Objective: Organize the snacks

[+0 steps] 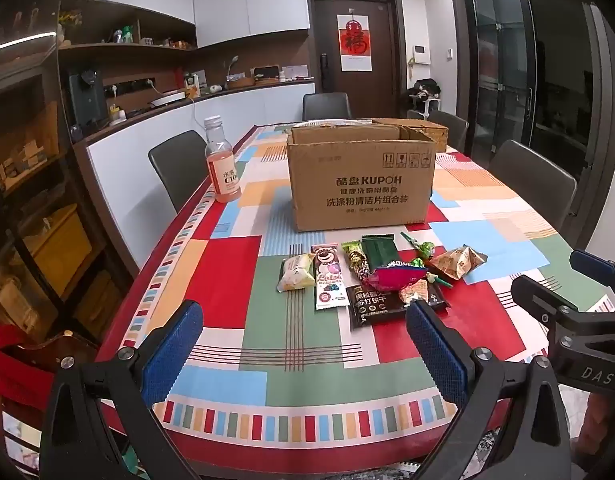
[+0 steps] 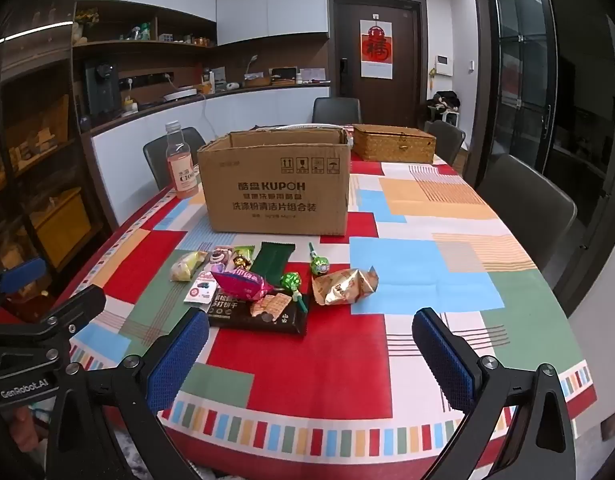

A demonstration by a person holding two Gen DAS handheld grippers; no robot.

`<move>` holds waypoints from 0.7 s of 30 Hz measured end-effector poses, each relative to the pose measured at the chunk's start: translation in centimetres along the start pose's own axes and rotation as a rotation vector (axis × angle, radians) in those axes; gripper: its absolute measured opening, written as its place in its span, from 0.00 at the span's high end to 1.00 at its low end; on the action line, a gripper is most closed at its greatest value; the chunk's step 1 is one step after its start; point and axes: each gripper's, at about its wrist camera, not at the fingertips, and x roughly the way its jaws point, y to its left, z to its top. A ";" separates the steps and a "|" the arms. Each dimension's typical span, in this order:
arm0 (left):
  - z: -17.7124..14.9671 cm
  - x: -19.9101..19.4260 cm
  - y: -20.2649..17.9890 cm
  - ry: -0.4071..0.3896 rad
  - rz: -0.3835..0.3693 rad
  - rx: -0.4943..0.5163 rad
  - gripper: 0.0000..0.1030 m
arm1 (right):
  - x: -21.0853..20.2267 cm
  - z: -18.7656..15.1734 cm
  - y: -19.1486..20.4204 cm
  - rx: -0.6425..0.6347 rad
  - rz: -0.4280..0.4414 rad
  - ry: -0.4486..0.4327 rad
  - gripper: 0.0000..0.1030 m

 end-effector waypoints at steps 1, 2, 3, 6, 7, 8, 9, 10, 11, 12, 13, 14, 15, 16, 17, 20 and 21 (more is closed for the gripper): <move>0.0 0.0 0.0 0.000 -0.006 0.000 0.00 | 0.0 0.0 0.0 0.001 0.002 -0.001 0.00; 0.1 0.1 -0.1 0.000 -0.012 -0.001 0.00 | 0.0 0.0 0.0 0.001 0.003 -0.002 0.00; 0.0 0.4 0.3 0.001 -0.017 -0.003 0.00 | 0.0 0.0 0.0 0.002 0.003 -0.005 0.00; -0.1 0.1 0.1 0.000 -0.008 -0.006 0.00 | 0.0 -0.1 0.0 0.001 0.002 -0.006 0.00; -0.1 0.1 0.1 -0.001 -0.007 -0.007 0.00 | 0.0 -0.1 -0.1 0.002 0.001 -0.006 0.00; 0.0 0.2 0.0 -0.002 -0.008 -0.006 0.00 | 0.0 -0.1 -0.1 0.002 0.001 -0.006 0.00; 0.1 0.2 0.0 -0.004 -0.008 -0.006 0.00 | -0.1 -0.1 -0.1 0.002 0.003 -0.006 0.00; -0.2 0.1 -0.1 -0.009 -0.006 -0.005 0.00 | 0.0 -0.1 -0.1 0.002 0.004 -0.006 0.00; -0.2 0.0 -0.1 -0.009 -0.005 -0.006 0.00 | 0.0 -0.1 -0.1 0.003 0.003 -0.006 0.00; -0.2 -0.4 0.0 -0.008 -0.008 -0.008 0.00 | 0.0 -0.1 -0.1 0.003 0.003 -0.006 0.00; -0.2 -0.4 0.0 -0.009 -0.008 -0.009 0.00 | 0.0 -0.1 -0.1 0.003 0.004 -0.006 0.00; -0.2 -0.4 0.0 -0.009 -0.006 -0.009 0.00 | 0.0 -0.1 -0.1 0.003 0.004 -0.006 0.00; -0.2 -0.4 0.0 -0.011 -0.006 -0.010 0.00 | 0.0 -0.1 0.0 0.003 0.004 -0.006 0.00; -0.2 -0.4 0.0 -0.013 -0.006 -0.010 0.00 | 0.0 -0.1 0.0 0.003 0.004 -0.006 0.00; -0.1 -0.4 0.0 -0.014 -0.005 -0.011 0.00 | 0.0 -0.1 0.0 0.003 0.004 -0.005 0.00; -0.2 -0.5 0.0 -0.016 -0.006 -0.012 0.00 | 0.0 -0.1 0.0 0.003 0.004 -0.005 0.00; -0.2 -0.5 0.1 -0.016 -0.006 -0.012 0.00 | 0.0 -0.1 0.0 0.003 0.004 -0.005 0.00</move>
